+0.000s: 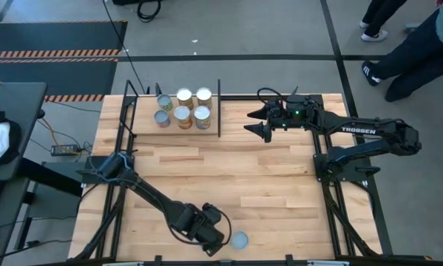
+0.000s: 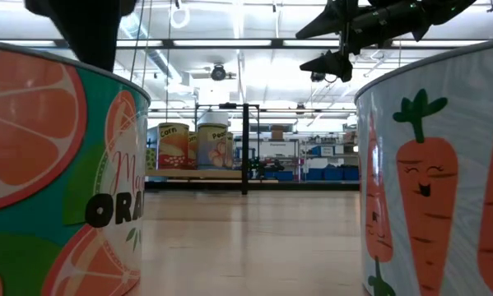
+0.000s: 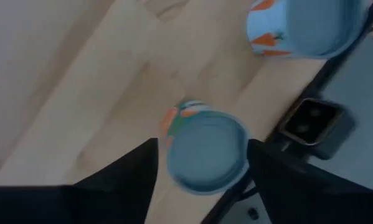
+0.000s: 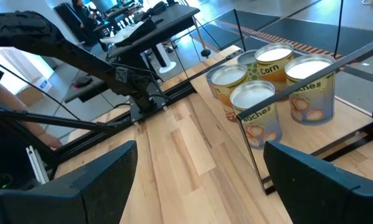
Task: Pick and place cans onto a shelf
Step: Put the can of oranges on the shelf
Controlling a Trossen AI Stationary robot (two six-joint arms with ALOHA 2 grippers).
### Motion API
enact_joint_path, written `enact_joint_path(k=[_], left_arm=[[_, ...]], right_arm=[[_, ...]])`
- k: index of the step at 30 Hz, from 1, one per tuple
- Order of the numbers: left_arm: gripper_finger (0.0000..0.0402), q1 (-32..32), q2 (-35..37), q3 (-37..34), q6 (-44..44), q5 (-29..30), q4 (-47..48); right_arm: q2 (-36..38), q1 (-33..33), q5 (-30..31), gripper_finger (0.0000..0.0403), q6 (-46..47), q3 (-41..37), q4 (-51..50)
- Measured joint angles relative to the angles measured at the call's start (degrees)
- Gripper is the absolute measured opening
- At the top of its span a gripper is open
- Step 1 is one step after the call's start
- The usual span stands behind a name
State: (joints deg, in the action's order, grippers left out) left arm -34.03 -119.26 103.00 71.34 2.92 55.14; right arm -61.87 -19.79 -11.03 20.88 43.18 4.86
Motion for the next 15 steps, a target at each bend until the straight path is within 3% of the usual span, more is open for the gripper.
enact_joint_path(k=[6,15], left_arm=[[0.0222,-1.7,0.0,0.0,1.0,0.4,-1.6],[0.0299,-1.8,0.0,0.0,0.4,0.7,0.8]], right_arm=[[0.0,0.0,0.0,0.0357,0.0,0.0,0.2],[0.0,0.0,0.0,0.0357,0.0,0.0,0.4]])
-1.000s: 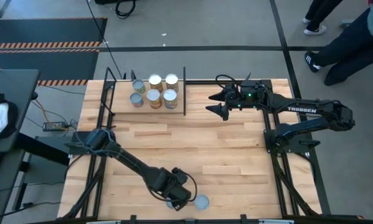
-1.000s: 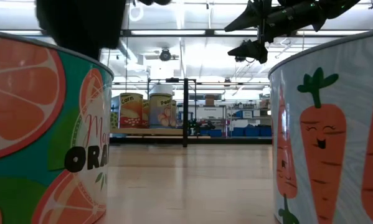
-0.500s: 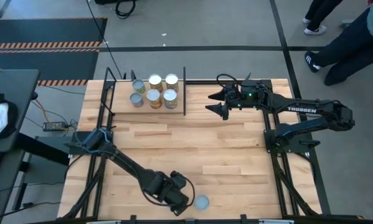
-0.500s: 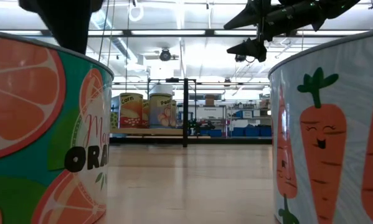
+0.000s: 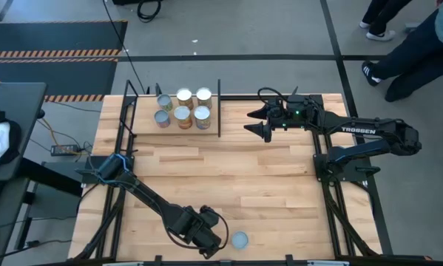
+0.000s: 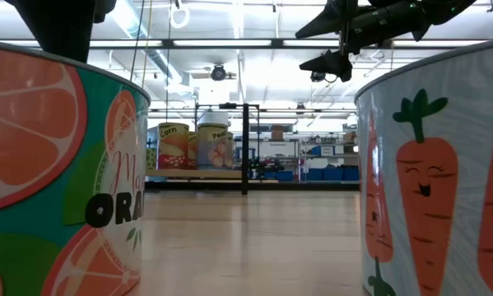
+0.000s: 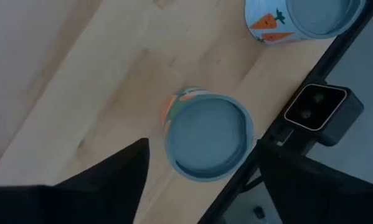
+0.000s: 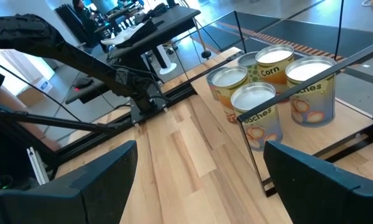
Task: Pick and place cans onto a shelf
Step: Put the can of oranges on the shelf
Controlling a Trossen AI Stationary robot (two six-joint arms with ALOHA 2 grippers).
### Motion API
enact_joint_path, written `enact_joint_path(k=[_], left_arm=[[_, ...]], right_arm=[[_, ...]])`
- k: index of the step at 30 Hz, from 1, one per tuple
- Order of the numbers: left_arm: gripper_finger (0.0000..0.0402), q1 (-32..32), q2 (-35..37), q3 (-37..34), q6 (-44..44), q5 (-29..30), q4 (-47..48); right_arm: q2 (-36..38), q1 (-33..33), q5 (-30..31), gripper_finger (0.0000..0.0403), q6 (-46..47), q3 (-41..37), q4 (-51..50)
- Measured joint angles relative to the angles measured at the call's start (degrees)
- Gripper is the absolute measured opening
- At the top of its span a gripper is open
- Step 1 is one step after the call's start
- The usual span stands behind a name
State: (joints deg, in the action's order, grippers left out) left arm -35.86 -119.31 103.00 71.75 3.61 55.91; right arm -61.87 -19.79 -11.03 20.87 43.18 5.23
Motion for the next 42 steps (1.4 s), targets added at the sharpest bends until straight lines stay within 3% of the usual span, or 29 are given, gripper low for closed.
enact_joint_path(k=[15,37,42], left_arm=[[0.0316,0.1,-0.4,0.0,0.6,1.0,0.0],[0.0316,0.6,-0.4,0.0,-32.6,2.8,-0.1],[0.0316,1.5,-0.7,0.0,-38.5,4.2,-12.6]], right_arm=[[0.0,0.0,0.0,0.0357,0.0,0.0,0.2],[0.0,0.0,0.0,0.0357,0.0,0.0,0.2],[0.0,0.0,0.0,0.0357,0.0,0.0,0.2]])
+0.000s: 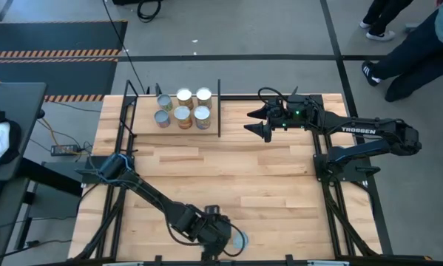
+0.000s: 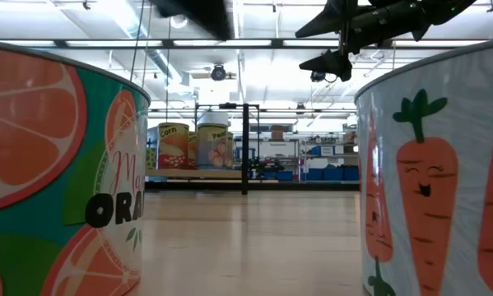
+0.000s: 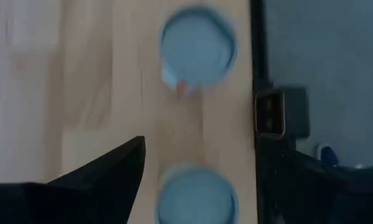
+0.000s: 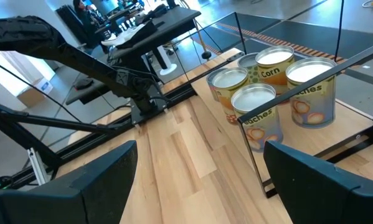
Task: Pick and place cans onto a shelf
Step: Put the can of oranges on the shelf
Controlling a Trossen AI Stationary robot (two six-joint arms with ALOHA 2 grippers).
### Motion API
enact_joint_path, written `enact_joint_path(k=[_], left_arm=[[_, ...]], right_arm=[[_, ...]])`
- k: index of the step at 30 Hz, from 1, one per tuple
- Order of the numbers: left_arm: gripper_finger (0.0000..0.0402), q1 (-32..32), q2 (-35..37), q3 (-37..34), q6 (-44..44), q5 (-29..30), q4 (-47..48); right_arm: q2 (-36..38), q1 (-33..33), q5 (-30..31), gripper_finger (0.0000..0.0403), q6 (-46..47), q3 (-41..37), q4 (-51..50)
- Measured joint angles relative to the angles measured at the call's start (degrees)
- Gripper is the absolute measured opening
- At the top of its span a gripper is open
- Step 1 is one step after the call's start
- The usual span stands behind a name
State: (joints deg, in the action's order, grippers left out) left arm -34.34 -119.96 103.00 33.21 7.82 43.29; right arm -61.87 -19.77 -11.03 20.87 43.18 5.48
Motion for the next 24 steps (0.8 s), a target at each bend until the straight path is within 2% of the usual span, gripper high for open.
enact_joint_path(k=[4,9,13,20,24], left_arm=[[0.0316,1.2,-0.1,0.0,-4.4,0.1,-10.0],[0.0316,2.5,-0.1,0.0,-2.4,-0.3,-20.3],[0.0316,3.6,-0.1,0.0,-1.0,-2.7,-22.8],[0.0316,5.6,-0.1,0.0,0.1,-2.5,-26.0],[0.0315,6.9,-0.2,0.0,2.0,-3.0,-32.1]], right_arm=[[0.0,0.0,0.0,0.0357,0.0,0.0,0.0],[0.0,0.0,0.0,0.0357,0.0,0.0,0.1],[0.0,0.0,0.0,0.0357,0.0,0.0,0.5],[0.0,0.0,0.0,0.0357,0.0,0.0,0.5],[0.0,0.0,0.0,0.0357,0.0,0.0,0.5]])
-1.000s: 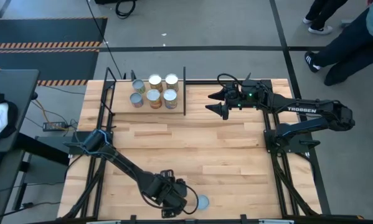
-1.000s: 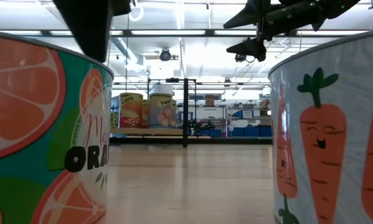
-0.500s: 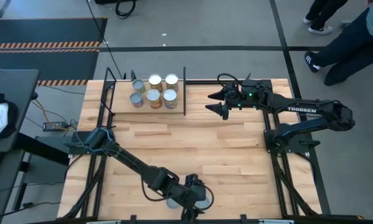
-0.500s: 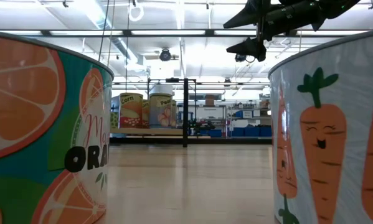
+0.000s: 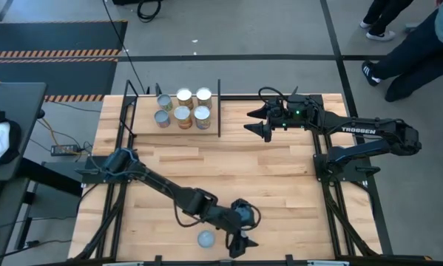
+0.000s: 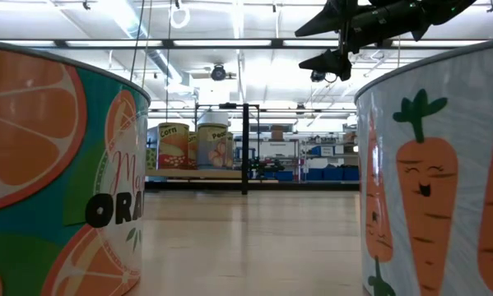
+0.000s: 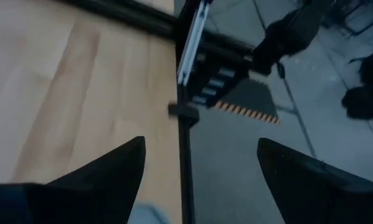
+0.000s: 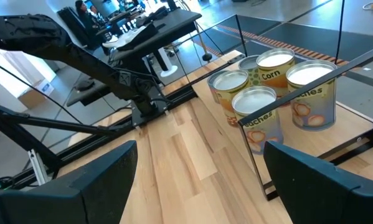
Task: Pick and place cans onto a shelf
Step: Put the can of oranges on the shelf
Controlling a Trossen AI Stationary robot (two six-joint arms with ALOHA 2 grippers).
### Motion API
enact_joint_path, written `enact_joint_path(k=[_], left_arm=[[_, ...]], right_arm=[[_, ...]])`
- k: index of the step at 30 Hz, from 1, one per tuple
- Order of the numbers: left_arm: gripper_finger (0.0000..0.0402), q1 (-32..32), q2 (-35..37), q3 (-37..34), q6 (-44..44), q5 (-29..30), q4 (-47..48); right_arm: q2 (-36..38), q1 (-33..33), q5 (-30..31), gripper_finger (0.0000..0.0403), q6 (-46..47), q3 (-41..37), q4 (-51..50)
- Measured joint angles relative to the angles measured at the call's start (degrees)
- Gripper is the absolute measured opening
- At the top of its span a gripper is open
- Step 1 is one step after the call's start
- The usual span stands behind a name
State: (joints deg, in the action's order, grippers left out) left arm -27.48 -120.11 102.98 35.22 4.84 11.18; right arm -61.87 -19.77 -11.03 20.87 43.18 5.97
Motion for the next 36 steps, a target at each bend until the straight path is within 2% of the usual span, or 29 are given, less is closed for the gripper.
enact_joint_path(k=[5,10,14,17,20,25,30,32,36], left_arm=[[0.0308,1.2,0.1,0.0,-4.2,-1.8,3.7],[0.0294,0.2,0.7,0.0,-8.8,-10.0,19.2],[0.0308,-1.8,0.7,0.0,-8.9,-15.6,33.7],[0.0323,-2.7,0.8,0.0,-3.9,-20.2,39.4],[0.0346,-2.9,0.8,0.0,2.5,-22.0,38.8],[0.0361,-2.7,0.8,0.0,4.6,-18.8,39.6],[0.0361,-4.2,0.9,0.0,1.4,-6.8,50.5],[0.0359,-6.0,0.9,0.0,-0.1,-4.3,55.8],[0.0355,-10.7,0.9,0.0,-2.7,-2.5,53.7]], right_arm=[[0.0,0.0,0.0,0.0357,0.0,0.0,0.0],[0.0,0.0,0.0,0.0357,0.0,0.0,0.0],[0.0,0.0,0.0,0.0357,0.0,0.0,0.0],[0.0,0.0,0.0,0.0357,0.0,0.0,0.0],[0.0,0.0,0.0,0.0357,0.0,0.0,0.0],[0.0,0.0,0.0,0.0357,0.0,0.0,0.0],[0.0,0.0,0.0,0.0357,0.0,0.0,0.0],[0.0,0.0,0.0,0.0357,0.0,0.0,0.0],[0.0,0.0,0.0,0.0357,0.0,0.0,0.0]])
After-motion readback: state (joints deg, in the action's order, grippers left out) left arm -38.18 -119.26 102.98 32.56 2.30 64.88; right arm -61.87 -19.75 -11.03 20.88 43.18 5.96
